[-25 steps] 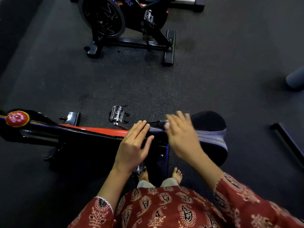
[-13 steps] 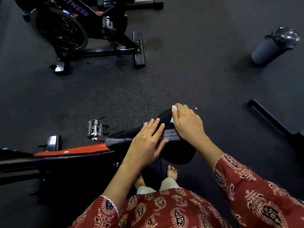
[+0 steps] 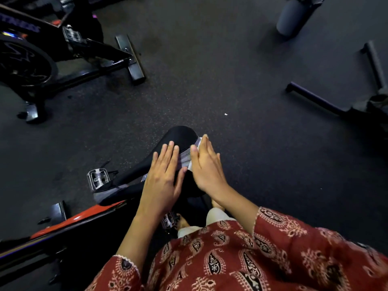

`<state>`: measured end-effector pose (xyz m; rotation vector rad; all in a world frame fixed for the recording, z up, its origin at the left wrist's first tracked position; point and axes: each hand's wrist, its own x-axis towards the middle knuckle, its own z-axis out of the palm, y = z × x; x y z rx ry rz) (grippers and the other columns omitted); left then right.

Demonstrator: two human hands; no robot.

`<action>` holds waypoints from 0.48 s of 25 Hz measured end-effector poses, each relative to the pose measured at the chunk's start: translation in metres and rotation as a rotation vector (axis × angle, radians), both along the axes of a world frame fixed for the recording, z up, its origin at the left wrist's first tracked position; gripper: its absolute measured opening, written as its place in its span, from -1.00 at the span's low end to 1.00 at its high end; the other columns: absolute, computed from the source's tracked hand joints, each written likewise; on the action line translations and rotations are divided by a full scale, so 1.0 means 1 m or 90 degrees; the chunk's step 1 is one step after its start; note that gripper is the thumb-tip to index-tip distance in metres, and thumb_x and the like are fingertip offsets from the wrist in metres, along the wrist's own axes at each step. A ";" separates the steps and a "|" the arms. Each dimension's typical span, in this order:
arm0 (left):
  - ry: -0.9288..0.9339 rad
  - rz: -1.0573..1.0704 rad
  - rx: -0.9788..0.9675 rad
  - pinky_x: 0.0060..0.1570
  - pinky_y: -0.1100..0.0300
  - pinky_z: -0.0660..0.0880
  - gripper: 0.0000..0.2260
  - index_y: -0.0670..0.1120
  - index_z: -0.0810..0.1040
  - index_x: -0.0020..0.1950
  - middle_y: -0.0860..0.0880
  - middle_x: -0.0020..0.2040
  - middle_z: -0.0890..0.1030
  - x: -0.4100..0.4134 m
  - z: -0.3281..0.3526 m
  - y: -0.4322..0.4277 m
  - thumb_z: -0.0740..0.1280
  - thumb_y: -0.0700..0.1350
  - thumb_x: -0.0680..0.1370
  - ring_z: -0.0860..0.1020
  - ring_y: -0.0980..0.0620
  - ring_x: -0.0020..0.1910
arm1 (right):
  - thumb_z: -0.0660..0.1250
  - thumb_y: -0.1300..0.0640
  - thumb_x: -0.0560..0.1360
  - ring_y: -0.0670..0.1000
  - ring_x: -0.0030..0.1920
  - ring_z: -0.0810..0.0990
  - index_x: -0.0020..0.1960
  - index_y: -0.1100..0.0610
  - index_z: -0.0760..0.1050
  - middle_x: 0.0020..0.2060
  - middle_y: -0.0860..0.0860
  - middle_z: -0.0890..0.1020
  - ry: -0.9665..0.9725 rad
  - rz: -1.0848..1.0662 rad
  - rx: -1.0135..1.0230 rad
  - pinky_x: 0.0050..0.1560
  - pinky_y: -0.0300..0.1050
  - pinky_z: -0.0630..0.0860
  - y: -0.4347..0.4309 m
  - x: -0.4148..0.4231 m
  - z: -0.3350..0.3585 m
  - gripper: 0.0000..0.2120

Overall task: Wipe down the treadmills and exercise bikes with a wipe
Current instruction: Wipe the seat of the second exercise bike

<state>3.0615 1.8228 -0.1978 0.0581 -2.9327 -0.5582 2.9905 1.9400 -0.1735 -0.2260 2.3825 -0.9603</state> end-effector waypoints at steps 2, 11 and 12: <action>-0.003 -0.001 0.007 0.47 0.13 -0.05 -0.46 -0.29 0.28 0.45 -0.21 0.47 0.26 0.003 0.000 -0.001 -0.01 0.08 0.65 0.13 -0.04 0.48 | -0.09 0.04 0.68 -0.02 0.55 -0.04 0.56 0.21 -0.07 0.56 0.06 0.01 0.027 0.025 -0.014 0.50 0.06 -0.16 0.007 0.005 -0.001 -0.50; -0.012 -0.003 0.024 0.48 0.16 -0.08 -0.43 -0.25 0.26 0.47 -0.13 0.48 0.21 0.006 0.000 -0.003 -0.04 0.13 0.65 0.10 0.01 0.49 | -0.06 0.08 0.66 0.08 0.50 0.16 0.50 0.24 0.20 0.48 0.15 0.26 0.349 0.193 -0.029 0.49 0.00 0.05 0.038 0.020 -0.026 -0.54; -0.013 -0.008 0.024 0.48 0.17 -0.08 -0.44 -0.26 0.26 0.47 -0.12 0.48 0.20 0.006 0.000 -0.004 -0.03 0.13 0.65 0.10 0.02 0.49 | -0.05 0.09 0.65 0.08 0.52 0.12 0.50 0.26 0.19 0.50 0.15 0.23 0.335 0.168 -0.037 0.50 0.00 0.02 0.027 0.017 -0.026 -0.53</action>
